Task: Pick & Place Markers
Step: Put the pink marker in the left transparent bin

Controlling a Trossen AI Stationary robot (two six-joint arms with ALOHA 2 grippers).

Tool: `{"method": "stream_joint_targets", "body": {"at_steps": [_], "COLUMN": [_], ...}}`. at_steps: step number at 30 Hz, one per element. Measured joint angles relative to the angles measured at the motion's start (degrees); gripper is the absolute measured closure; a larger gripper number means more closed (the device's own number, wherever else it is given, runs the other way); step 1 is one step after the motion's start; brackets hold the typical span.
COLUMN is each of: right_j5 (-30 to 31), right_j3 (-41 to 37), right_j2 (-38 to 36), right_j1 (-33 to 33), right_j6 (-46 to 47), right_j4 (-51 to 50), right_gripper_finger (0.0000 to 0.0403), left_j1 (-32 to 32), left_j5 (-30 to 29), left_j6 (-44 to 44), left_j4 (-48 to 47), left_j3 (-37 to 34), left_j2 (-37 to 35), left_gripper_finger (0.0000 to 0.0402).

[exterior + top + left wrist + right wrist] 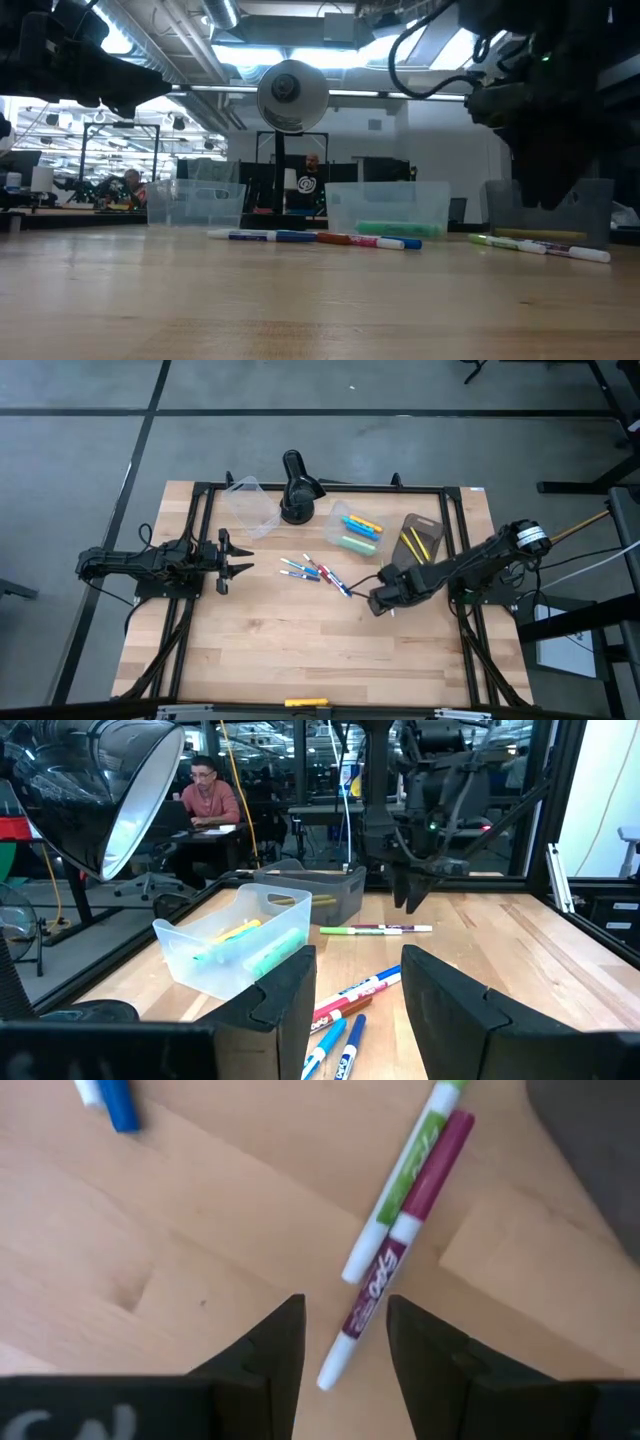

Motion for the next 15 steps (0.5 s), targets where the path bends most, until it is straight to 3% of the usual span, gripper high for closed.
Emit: {"method": "stream_joint_targets", "body": {"at_steps": [9, 15], "right_j5": [-1.3, -0.7], "right_j3": [0.0, 0.3], "right_j2": [7.0, 12.9], "right_j1": [1.3, 1.3], "right_j6": [-0.3, -3.0], "right_j4": [-0.1, -0.5], "right_gripper_finger": [0.0261, 0.0262], "left_j1": [0.0, 0.0], "left_j5": [0.0, 0.0], "left_j6": [-0.2, -8.1], "left_j4": [0.0, 0.0], "left_j3": [0.0, 0.0], "left_j2": [0.0, 0.0], "left_gripper_finger": [0.0258, 0.0258]}}
